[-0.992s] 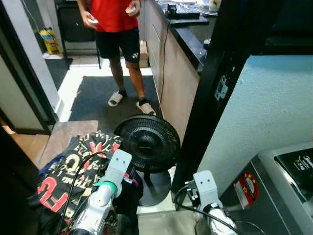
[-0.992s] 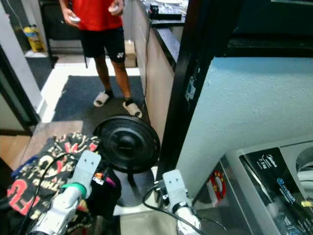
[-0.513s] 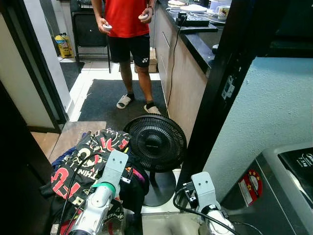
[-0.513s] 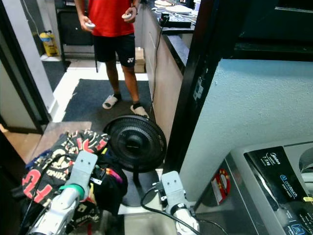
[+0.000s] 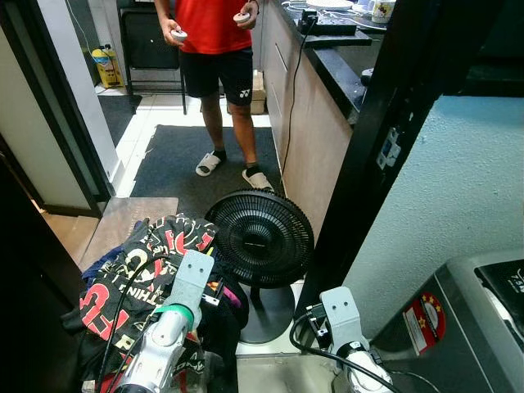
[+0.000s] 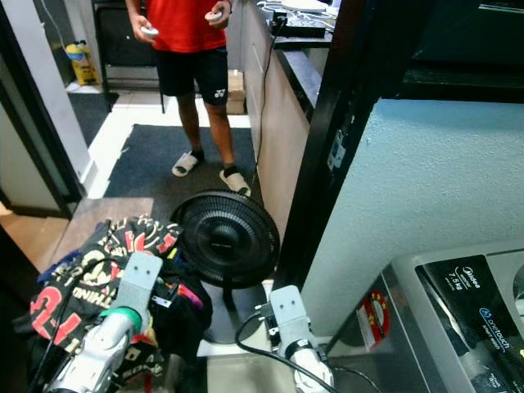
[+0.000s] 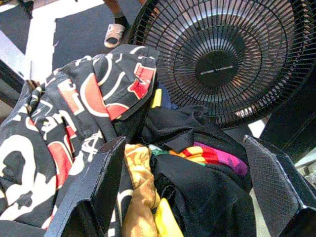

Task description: Clothes washing

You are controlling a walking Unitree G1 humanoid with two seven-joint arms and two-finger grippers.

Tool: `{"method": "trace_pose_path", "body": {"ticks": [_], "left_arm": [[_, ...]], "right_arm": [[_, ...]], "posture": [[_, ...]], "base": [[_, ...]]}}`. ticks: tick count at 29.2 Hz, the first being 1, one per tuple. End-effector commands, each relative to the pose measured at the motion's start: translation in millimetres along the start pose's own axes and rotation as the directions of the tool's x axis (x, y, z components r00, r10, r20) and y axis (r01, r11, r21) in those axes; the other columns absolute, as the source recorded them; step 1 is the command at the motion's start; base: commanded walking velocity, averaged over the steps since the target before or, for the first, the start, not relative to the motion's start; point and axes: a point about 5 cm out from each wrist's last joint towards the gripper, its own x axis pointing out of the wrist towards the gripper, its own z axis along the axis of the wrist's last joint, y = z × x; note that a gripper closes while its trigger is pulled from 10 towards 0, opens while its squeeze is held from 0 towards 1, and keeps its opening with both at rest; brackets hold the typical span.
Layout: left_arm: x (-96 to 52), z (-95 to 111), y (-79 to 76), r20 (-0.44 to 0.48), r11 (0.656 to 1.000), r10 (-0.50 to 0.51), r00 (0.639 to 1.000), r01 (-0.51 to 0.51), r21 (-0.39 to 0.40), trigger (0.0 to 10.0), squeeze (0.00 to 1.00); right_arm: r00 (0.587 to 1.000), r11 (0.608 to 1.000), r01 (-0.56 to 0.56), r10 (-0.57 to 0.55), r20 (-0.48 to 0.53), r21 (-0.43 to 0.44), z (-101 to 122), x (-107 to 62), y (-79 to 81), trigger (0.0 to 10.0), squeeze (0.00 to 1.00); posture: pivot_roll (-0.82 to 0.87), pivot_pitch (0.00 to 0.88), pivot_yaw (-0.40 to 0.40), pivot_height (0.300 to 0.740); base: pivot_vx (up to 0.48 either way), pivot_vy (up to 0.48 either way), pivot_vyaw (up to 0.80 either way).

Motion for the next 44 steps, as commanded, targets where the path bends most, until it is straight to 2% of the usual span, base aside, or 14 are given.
{"method": "trace_pose_path", "body": {"ticks": [1,31,44], "left_arm": [[-2.1,-2.2,-1.5,0.001,1.000,-0.005,1.000,0.005,-0.014,10.0,0.00],[-2.9,-1.8,-0.5,0.006,1.000,0.001,1.000,-0.001,-0.026,10.0,0.00],[-2.3,-2.0,0.3,0.000,1.000,0.007,1.000,-0.007,-0.016,10.0,0.00]], "right_arm": [[1.000,1.000,-0.002,0.002,0.008,-0.001,1.3,0.5,-0.6,10.0,0.00],[1.000,1.000,-0.014,0.015,0.007,-0.012,0.6,-0.1,2.2,10.0,0.00],[1.000,1.000,-0.016,0.016,0.007,-0.013,0.1,-0.6,2.6,10.0,0.00]], "posture": [[0.12,0.000,0.005,0.740],[0.12,0.000,0.008,0.740],[0.12,0.000,0.012,0.740]], "base": [[0.000,0.000,0.00],[-0.368,0.000,0.00],[0.000,0.000,0.00]]}}
